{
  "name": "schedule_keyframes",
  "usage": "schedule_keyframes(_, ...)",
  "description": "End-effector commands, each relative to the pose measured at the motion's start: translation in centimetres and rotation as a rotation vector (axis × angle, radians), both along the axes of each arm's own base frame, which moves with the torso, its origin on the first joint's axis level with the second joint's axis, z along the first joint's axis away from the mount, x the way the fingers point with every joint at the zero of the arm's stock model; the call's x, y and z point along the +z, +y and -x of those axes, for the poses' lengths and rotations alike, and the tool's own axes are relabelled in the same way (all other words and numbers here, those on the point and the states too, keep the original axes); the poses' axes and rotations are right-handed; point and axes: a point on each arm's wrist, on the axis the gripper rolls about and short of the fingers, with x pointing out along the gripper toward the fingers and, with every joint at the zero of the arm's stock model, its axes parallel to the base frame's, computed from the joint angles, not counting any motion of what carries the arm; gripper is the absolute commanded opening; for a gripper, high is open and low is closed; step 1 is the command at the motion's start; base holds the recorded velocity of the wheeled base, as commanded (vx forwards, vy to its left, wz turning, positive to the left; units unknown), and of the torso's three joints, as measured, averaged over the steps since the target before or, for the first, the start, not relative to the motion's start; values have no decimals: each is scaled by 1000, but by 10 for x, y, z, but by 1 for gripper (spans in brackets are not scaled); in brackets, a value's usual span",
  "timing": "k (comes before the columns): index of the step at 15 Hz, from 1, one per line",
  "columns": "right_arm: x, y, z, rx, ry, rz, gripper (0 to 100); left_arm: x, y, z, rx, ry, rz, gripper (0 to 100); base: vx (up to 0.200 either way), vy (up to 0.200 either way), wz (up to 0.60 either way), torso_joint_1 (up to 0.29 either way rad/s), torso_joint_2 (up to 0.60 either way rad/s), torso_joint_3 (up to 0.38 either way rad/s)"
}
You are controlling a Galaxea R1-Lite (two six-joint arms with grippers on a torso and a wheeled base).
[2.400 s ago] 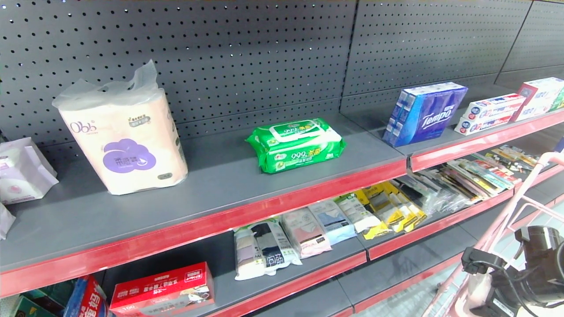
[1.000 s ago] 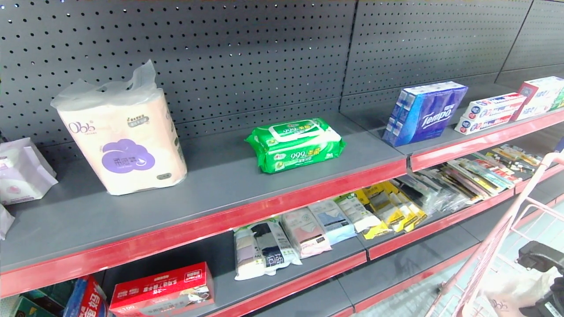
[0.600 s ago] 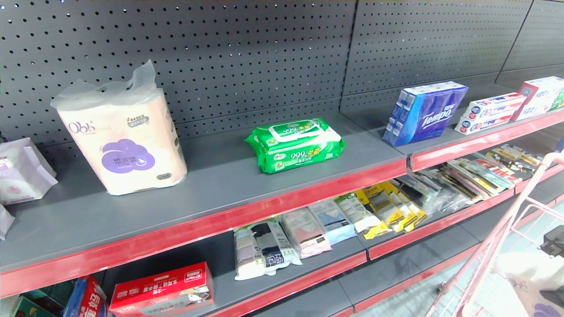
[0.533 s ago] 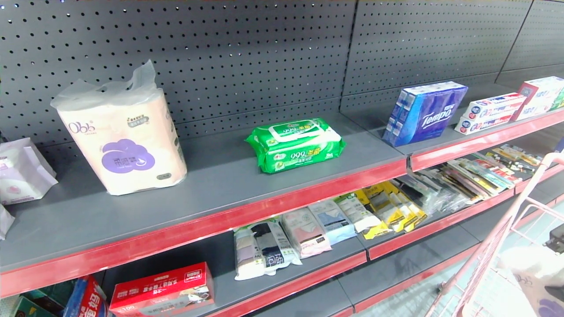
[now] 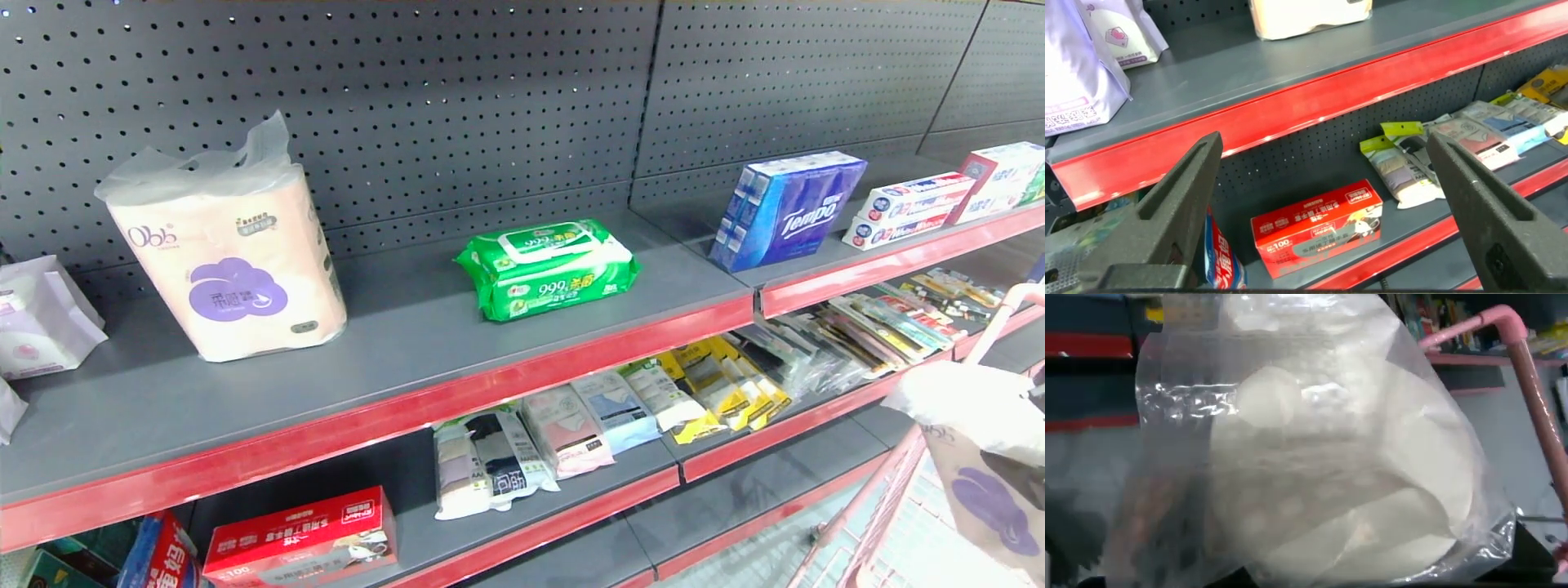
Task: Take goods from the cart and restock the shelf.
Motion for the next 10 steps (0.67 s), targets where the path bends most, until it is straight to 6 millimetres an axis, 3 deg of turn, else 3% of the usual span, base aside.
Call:
schedule_keyframes(1,16,24,14,93,-148,-87,0,0,0,0,0,1,-1,100,0,0,0,0,0,0)
schedule_keyframes(3,21,38,25,146,-217,-215,0,0,0,0,0,-1,-1,100,0,0,0,0,0,0)
schedule_keyframes(6,21,43,42,126,-239,-360,0,0,0,0,0,-1,1,100,0,0,0,0,0,0)
schedule_keyframes(10,36,51,43,224,-281,-589,0,0,0,0,0,1,-1,100,0,0,0,0,0,0)
